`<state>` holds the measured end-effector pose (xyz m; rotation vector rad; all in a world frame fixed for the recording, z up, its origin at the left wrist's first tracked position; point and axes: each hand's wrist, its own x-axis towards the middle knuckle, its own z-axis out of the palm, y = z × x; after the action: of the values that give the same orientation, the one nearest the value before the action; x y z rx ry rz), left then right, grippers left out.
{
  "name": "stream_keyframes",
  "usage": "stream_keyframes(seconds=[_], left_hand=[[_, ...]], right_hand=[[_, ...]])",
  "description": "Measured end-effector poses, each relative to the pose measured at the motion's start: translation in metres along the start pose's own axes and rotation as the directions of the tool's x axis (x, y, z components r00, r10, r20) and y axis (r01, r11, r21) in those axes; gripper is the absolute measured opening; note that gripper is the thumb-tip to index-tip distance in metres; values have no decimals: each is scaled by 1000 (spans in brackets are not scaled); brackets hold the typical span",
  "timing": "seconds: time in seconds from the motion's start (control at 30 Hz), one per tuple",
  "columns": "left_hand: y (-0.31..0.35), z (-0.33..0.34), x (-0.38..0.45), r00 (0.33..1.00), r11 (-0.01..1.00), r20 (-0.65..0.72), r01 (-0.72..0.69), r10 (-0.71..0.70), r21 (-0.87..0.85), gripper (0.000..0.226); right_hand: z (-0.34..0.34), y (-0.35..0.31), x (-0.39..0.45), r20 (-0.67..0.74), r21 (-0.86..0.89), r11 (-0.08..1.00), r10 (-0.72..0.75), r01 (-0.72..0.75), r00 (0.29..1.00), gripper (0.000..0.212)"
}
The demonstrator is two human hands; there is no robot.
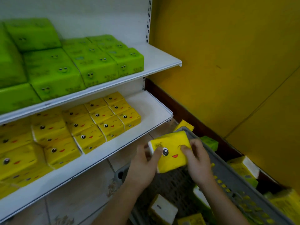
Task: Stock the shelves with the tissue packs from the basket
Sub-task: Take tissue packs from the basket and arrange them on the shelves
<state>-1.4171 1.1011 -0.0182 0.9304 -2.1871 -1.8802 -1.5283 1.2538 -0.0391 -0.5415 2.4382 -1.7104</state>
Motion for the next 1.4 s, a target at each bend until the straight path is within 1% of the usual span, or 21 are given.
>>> stream_keyframes(seconds=[0.03,0.07,0.13,0.2,0.27,0.33,0.4,0.47,0.5,0.57,0.63,0.67,0.73,0.83,0.9,0.93,1.03,1.17,1.27,1.33,1.4], left_hand=[[8,-7,-2,1000,999,-18,9,-10,-49,31],[14,-17,-3,998,998,-55,2,-6,-62,29],[20,-42,-3,990,999,-143,-6,1,-37,30],[22,-74,-2,969,1000,-245,-2,4,9,34],[20,-108,1,951,987,-307,68,-20,147,40],[14,-144,6,949,942,-307,168,-75,292,44],[6,-184,10,959,904,-257,214,-121,371,47],[-4,-226,12,968,836,-209,226,-137,499,42],[-10,-246,13,966,772,-217,244,-141,587,36],[-25,-280,14,953,628,-279,289,-118,722,31],[-48,-303,18,940,512,-319,333,-118,792,30],[-62,-311,21,935,473,-330,349,-127,809,30],[-91,-320,27,932,449,-325,361,-158,817,34],[-126,-324,35,941,472,-296,338,-163,814,44],[-136,-324,37,949,448,-292,315,-122,837,46],[-138,-324,38,952,443,-288,305,-108,843,46],[-140,-327,39,955,431,-282,294,-92,853,46],[-127,-328,40,952,408,-292,305,-95,861,45],[-100,-316,46,962,393,-269,268,-52,880,44],[-76,-296,53,979,397,-205,191,-7,898,37],[-48,-263,59,992,413,-114,86,45,907,31]], right_hand=[[4,-14,3,26,13,1000,-8,8,1000,33],[9,-26,6,57,21,1000,-6,5,998,28],[24,-49,12,172,-3,1000,-8,8,985,23],[49,-67,16,311,-32,999,4,7,950,16],[83,-81,18,420,15,998,45,-56,907,12],[123,-92,19,477,38,993,84,-116,875,16],[162,-101,20,489,51,987,108,-152,866,21],[203,-106,23,481,64,979,140,-194,865,25],[224,-107,24,479,61,976,155,-209,864,26],[266,-103,25,484,18,981,162,-195,860,27],[305,-96,26,482,-58,986,165,-156,860,28],[324,-94,25,479,-100,985,172,-141,861,29],[361,-85,25,460,-162,978,192,-131,867,33],[405,-71,20,383,-259,954,247,-153,890,35],[423,-58,18,328,-356,933,186,-61,926,33],[429,-53,17,307,-398,917,141,-7,941,34],[438,-43,20,290,-416,909,93,38,953,37],[420,-49,27,401,-377,920,53,112,914,39],[372,-65,36,387,-237,955,-75,178,919,27],[327,-72,39,393,-150,969,-124,197,911,20],[275,-77,42,353,-76,975,-167,207,920,20]])
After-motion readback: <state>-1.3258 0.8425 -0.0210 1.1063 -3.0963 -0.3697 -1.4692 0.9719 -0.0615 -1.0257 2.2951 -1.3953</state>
